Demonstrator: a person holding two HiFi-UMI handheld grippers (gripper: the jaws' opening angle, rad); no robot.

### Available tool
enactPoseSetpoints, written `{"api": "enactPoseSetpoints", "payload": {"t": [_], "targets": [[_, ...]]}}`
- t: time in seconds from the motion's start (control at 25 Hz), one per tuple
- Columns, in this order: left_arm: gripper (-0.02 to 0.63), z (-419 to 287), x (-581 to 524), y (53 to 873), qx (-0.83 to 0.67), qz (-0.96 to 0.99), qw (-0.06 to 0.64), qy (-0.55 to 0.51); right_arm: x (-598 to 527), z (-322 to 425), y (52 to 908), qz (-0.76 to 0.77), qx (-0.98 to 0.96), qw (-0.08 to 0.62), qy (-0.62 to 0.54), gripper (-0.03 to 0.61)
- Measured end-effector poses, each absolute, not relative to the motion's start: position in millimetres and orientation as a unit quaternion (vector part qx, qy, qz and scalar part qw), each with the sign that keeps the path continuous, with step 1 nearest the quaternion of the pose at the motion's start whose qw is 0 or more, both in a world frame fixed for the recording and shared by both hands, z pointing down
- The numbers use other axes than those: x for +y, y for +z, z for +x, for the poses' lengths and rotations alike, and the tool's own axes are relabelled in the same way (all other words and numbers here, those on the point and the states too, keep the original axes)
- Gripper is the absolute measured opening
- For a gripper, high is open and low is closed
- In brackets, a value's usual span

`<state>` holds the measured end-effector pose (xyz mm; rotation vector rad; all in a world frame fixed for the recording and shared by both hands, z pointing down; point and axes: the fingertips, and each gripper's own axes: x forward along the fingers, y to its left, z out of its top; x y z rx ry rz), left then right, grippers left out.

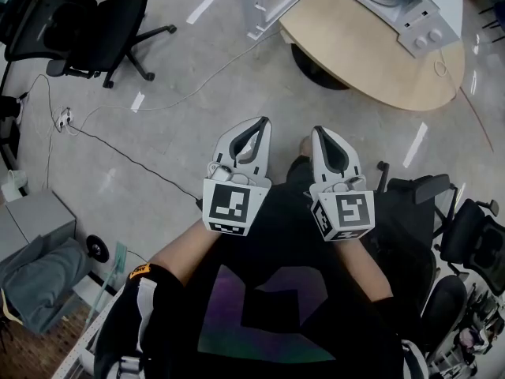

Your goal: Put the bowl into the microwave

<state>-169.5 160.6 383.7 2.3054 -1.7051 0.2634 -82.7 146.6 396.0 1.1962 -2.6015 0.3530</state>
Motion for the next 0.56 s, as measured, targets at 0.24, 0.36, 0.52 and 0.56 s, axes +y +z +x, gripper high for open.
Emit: {"api": "enactPoseSetpoints", "payload": {"t": [0.24,0.36,0.52,0.56], "targets": [[0.046,-160,160,381,-0.582,0.799,0.126,0.09,148,-74,393,0.416,-0.893,0.126,0.118,0.015],[0.046,-157,159,380,-0.579,0.801,0.125,0.091,147,-72,391,0.419,-0.892,0.125,0.118,0.015],[0.046,-155,158,381,-0.578,0.801,0.125,0.091,146,-70,391,0.418,-0.892,0.124,0.117,0.015],[0.046,-155,157,381,-0.578,0.801,0.126,0.091,145,-70,390,0.418,-0.892,0.124,0.117,0.015]]}}
